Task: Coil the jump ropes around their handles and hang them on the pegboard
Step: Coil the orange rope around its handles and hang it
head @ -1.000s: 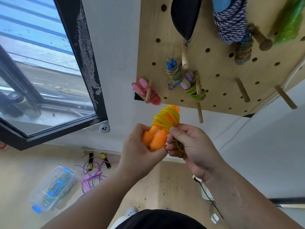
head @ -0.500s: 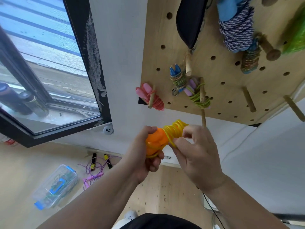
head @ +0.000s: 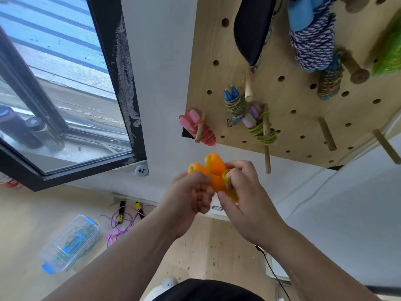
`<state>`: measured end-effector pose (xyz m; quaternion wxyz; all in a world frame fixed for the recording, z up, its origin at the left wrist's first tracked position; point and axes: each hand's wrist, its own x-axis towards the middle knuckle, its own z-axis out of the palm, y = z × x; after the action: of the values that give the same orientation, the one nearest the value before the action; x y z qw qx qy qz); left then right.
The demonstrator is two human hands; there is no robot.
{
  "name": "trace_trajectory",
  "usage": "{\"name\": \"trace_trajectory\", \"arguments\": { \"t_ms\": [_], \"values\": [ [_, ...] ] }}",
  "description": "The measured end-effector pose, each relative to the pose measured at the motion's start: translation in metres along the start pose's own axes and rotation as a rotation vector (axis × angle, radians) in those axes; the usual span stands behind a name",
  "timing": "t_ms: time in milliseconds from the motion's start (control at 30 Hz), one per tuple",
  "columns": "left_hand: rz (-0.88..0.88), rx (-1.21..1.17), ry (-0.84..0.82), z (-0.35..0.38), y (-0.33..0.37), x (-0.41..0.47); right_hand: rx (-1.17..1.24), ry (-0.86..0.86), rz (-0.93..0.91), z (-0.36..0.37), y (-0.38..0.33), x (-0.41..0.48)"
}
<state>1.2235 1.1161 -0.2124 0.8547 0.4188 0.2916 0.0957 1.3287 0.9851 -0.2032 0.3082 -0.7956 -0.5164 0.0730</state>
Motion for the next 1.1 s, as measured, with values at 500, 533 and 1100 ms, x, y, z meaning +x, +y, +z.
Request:
{"name": "trace_trajectory", "arguments": {
  "t_ms": [500, 533, 1100],
  "values": [
    [0.131, 0.566, 0.166, -0.002, -0.016, -0.002, -0.109, -0.206, -0.185, -0.012, -0.004, 0.006],
    [0.123, 0.558, 0.141, 0.0, -0.017, -0.005, -0.079, -0.199, -0.189, -0.015, -0.005, 0.007],
    [0.251, 0.762, 0.067, -0.001, -0.019, -0.016, 0.112, 0.078, -0.002, -0.027, -0.004, -0.011]
  ]
}}
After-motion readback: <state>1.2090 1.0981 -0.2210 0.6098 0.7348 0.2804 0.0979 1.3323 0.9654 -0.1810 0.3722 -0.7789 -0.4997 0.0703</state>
